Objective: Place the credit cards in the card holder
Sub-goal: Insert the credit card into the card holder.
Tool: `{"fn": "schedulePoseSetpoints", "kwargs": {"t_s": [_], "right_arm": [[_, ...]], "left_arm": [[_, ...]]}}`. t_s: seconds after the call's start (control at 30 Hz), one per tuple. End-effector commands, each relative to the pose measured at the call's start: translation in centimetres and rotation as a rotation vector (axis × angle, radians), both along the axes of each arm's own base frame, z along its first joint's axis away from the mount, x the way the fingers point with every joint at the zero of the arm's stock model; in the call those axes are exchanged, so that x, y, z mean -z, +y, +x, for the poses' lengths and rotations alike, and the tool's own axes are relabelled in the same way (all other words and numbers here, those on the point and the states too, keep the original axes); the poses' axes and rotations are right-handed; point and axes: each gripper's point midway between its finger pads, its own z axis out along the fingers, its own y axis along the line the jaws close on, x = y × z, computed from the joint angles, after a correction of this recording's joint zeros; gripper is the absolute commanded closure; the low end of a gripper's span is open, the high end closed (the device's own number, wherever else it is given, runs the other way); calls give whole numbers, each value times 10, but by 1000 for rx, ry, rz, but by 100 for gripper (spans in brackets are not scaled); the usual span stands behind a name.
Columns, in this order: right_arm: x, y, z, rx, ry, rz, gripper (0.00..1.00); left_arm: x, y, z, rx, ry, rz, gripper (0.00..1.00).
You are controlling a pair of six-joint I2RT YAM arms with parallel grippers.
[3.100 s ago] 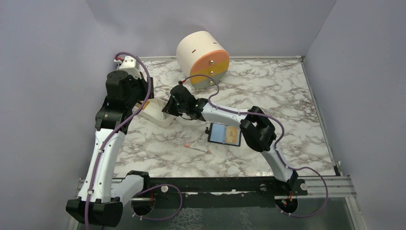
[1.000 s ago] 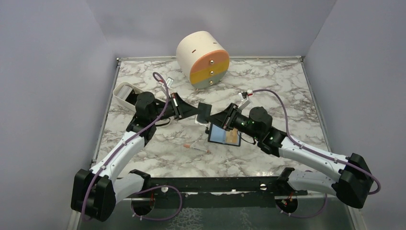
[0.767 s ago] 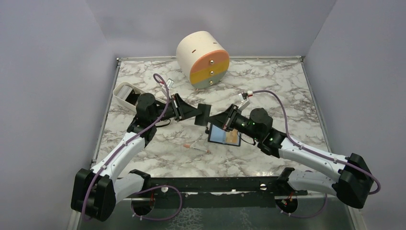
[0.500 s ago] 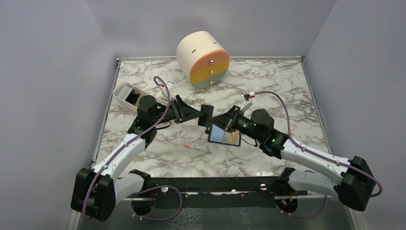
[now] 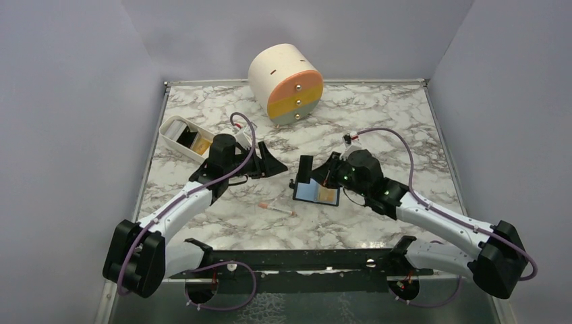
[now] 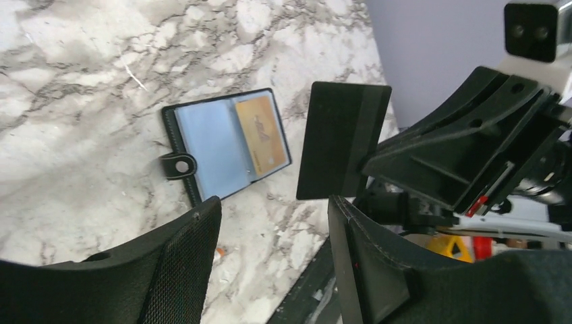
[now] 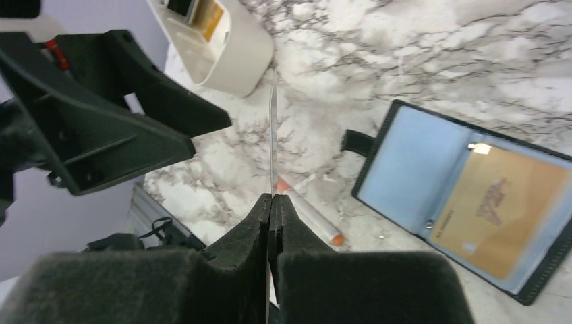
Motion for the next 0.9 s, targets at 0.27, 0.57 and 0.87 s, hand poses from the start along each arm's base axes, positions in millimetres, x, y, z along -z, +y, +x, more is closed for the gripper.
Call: {"fn": "schedulePoseSetpoints", "kwargs": {"t_s": [0.27, 0.57, 0.87], "right_arm": [[58, -30, 15, -51, 168, -46, 99], [90, -55, 23, -118, 297, 0, 99], [102, -69, 19, -130, 316, -40, 99]], "left_arm": [[49, -8, 24, 11, -81, 291, 38], [71, -32, 24, 93, -84, 383, 37], [99, -34, 32, 78, -69, 472, 37]]}}
